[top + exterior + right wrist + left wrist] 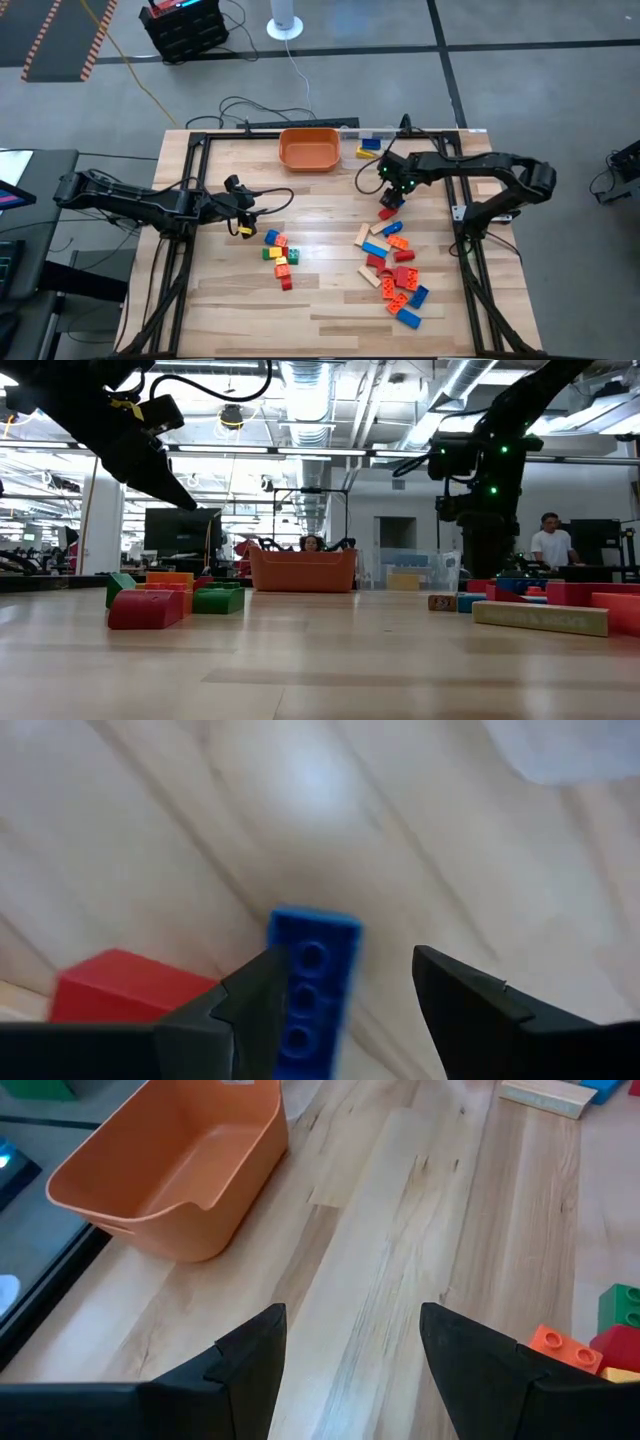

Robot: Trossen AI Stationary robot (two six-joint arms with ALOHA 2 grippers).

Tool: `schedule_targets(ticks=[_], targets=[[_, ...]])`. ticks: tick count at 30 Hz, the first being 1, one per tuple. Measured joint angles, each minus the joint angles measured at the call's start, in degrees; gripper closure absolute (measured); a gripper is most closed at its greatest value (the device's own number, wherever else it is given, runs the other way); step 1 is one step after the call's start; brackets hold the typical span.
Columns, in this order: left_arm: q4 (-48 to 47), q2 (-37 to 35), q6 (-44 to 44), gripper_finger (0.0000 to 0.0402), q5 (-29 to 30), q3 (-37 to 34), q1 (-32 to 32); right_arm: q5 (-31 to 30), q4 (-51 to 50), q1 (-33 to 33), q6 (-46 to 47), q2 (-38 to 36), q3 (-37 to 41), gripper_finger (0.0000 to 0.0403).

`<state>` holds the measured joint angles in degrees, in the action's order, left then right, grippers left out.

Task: Sort blocks by size
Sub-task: Put the top right blue game piece into the transparent bin

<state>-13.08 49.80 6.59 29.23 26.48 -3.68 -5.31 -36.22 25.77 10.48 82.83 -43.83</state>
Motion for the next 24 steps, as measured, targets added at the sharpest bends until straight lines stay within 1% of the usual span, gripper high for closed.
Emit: schedule_targets(ticks=[4,8,16,20,24], targets=[[0.0,0.0,-0.1,0.0177,0.0,0.0,0.0,0.3,1.2,-2.0,0.2,0.0,0.2,0.0161],[0.1,0.0,-0.1,0.0177,0.0,0.0,0.0,0.3,1.9,-2.5,0.2,-0.4,0.2,0.0159],[0.1,0.0,-0.1,0.0177,0.0,0.0,0.0,-0.5,2.5,-6.9,-3.2,-0.3,0.2,0.0134],[0.1,0.0,-0.1,0.0177,0.0,0.0,0.0,-1.0,3.0,-6.5,-3.5,-0.3,0.2,0.0131],[0.1,0.0,0.0,0.0177,0.0,0.0,0.0,-1.0,3.2,-4.7,-5.7,1.7,0.2,0.0131]])
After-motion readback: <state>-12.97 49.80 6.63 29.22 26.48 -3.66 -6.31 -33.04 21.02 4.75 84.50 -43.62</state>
